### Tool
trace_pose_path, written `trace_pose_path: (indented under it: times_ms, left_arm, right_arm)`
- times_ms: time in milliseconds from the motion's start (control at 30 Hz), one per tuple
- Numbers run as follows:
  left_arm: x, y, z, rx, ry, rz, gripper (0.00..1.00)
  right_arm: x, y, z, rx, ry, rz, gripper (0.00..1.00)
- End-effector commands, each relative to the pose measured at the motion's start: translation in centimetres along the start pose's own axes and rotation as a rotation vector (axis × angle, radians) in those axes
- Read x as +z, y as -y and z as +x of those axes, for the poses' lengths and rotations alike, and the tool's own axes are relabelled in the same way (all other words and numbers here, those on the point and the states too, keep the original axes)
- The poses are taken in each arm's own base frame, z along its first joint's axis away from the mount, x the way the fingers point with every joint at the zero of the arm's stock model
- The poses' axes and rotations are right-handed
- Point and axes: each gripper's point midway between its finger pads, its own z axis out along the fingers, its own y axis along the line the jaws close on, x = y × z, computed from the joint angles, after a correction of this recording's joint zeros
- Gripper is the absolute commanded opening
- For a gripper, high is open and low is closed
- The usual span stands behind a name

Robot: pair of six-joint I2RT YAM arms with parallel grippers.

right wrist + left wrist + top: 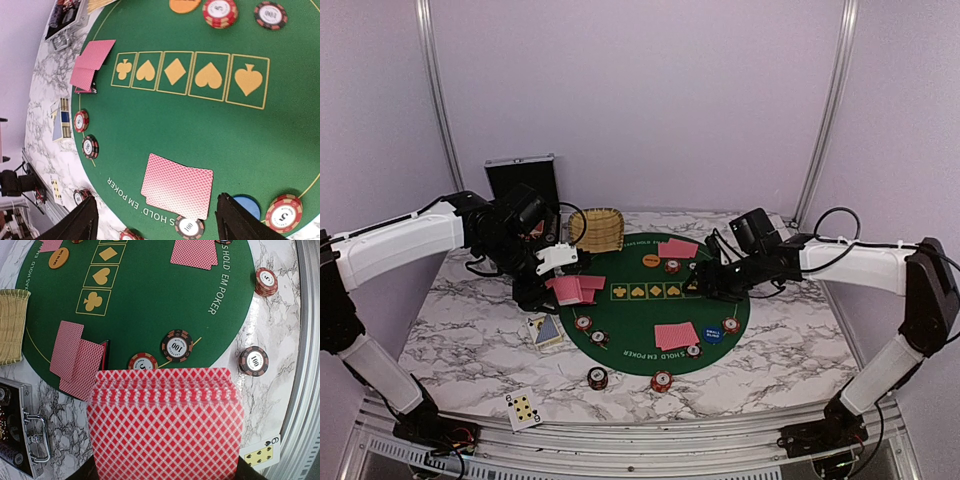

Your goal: Distribute texas hold em gaming equipment

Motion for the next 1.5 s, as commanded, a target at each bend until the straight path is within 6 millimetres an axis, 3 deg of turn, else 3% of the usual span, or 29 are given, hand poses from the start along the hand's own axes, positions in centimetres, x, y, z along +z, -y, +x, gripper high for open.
trace_pose_path:
  times_ms: [0, 200, 367, 633, 833, 1467]
  left_arm:
    - [-1.2, 0.1, -0.6, 0.007, 0.039, -0.007, 0.05]
    - [-1.0, -0.1, -1.1, -0.010, 0.046, -0.001, 0.05]
    - [-0.6, -0.2, -1.3, -0.016, 0.047, 0.008, 0.05]
    - [-1.0, -0.4, -1.6, -0.013, 0.057, -0.005, 0.05]
    - [-0.9, -0.3, -1.5, -0.014, 0.053, -0.006, 0.05]
    - [-1.1, -0.3, -1.7, -0.014, 0.062, -0.006, 0.05]
  right_arm:
    - [-1.4, -5.5, -2.4, -0.018, 0.093, -0.166, 0.83]
    - [-0.6, -12.9, -2.4, -0.002, 0.071, -0.495, 0.91]
    - [0.6, -16.0, -2.1, 0.039, 0.044, -0.620, 0.91]
    - [4.5, -20.7, -0.3, 0.024, -0.082, -0.732, 0.90]
    - [5.3, -22.8, 0.4, 0.037, -0.123, -0.812, 0.89]
    - [9.0, -26.2, 2.1, 0.046, -0.222, -0.896, 0.84]
